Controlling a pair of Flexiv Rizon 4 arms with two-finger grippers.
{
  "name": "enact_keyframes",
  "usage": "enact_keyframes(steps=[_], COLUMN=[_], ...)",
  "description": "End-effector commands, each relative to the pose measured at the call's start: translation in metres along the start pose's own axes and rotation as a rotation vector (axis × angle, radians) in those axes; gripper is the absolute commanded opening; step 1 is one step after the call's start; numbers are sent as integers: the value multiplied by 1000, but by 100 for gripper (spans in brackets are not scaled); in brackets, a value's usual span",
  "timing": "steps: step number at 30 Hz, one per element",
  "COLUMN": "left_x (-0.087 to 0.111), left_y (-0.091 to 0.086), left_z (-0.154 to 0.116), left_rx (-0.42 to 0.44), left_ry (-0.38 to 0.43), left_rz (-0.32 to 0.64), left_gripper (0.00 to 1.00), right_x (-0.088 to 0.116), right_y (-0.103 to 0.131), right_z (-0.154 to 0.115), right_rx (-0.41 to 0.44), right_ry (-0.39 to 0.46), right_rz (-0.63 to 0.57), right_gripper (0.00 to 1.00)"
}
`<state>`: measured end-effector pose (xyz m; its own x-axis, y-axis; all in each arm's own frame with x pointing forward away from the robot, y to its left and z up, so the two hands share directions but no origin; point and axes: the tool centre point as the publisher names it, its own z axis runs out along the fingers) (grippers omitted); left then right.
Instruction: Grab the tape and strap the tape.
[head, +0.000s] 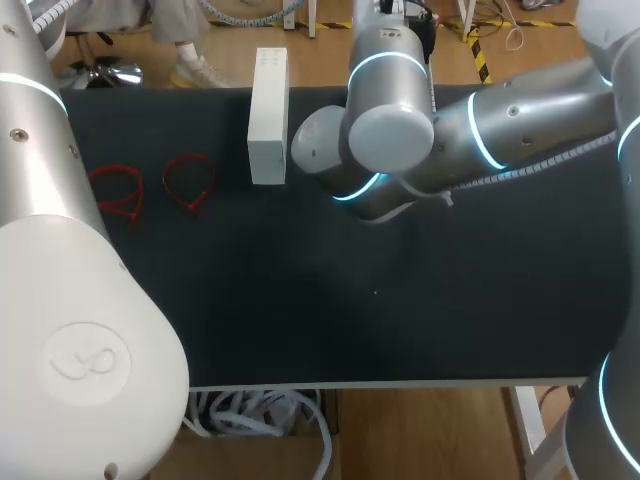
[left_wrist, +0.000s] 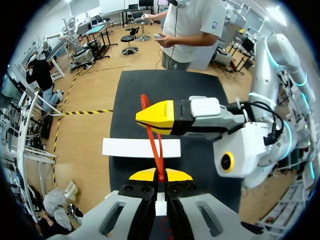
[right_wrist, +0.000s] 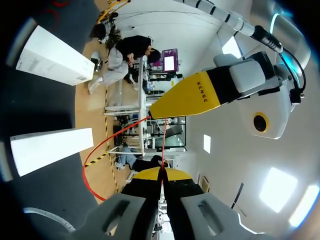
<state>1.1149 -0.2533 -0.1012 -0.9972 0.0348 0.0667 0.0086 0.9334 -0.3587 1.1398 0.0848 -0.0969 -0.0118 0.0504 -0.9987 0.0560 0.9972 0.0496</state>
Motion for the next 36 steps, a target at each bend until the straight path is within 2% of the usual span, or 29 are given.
enact_keyframes(steps=[1,26,36], left_x=[-1,-1,-1], left_y=[-1,-1,-1], left_z=[-1,-1,-1], left_rx=[-4,-4,-4], left_ry=[3,3,3], left_rz=[-1,-1,-1], left_gripper=[0,0,0], right_x=[-1,1,-5], right_y=[-1,5,7], right_z=[-1,-2,-2], right_rx=[4,2,-4], right_ry=[4,16,-2], right_rz=[9,-1,-9], right_gripper=[0,0,0])
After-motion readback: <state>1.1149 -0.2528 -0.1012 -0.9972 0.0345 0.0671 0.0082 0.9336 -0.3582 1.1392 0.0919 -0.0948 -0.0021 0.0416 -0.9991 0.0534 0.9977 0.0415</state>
